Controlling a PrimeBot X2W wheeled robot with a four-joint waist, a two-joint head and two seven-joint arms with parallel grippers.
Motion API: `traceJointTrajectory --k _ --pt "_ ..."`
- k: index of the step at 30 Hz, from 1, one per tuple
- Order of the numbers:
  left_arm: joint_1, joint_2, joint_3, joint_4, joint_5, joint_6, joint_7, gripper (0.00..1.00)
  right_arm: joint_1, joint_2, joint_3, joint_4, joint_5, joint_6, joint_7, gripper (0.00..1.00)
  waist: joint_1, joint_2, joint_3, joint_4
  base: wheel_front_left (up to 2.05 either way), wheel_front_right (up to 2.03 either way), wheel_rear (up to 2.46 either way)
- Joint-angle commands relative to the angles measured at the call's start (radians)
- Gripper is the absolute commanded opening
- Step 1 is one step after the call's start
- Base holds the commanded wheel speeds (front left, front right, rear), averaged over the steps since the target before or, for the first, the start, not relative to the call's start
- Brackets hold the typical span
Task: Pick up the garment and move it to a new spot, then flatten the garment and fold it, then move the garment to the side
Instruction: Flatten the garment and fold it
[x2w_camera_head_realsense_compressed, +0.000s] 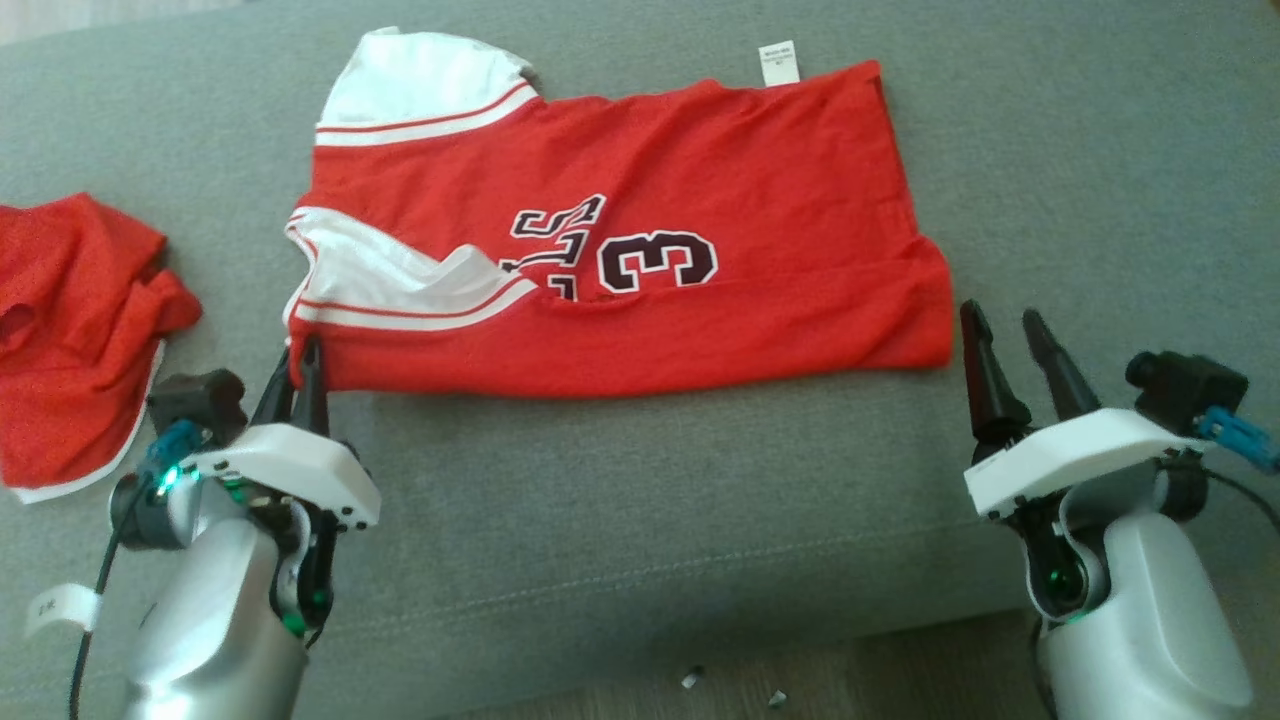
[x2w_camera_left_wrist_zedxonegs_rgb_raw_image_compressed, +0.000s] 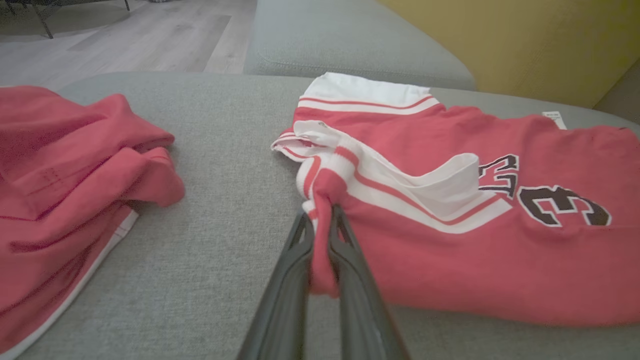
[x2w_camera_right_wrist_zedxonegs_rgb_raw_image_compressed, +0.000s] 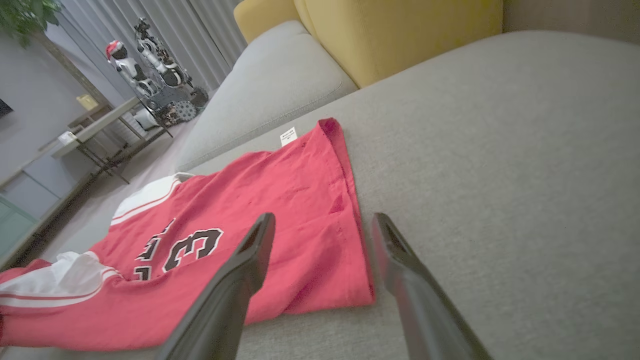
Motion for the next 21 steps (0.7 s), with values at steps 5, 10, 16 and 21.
traceJointTrajectory --k 5,10,16,21 --pt "0.002 0.014 0.028 -0.132 0.014 0.009 -0.018 0.0 -0.026 0.018 -0.002 0.054 0.041 0.006 0.01 1.0 0.0 0.0 0.008 0.032 0.0 0.0 0.0" --pt "0.013 0.013 0.021 -0.183 0.019 0.014 -0.018 0.0 -0.058 0.019 -0.047 0.127 0.024 0.006 0.006 1.0 0.0 0.0 0.02 0.044 0.0 0.0 0.0" --pt "0.02 0.017 0.009 -0.237 0.022 0.023 -0.003 0.0 -0.127 0.021 -0.083 0.247 0.051 0.006 0.001 1.0 0.0 0.0 0.038 0.058 0.0 0.0 0.0" --pt "0.022 0.023 0.002 -0.258 0.024 0.029 0.008 0.0 -0.17 0.021 -0.074 0.316 0.083 0.006 -0.014 1.0 0.0 0.0 0.05 0.065 0.0 0.0 0.0"
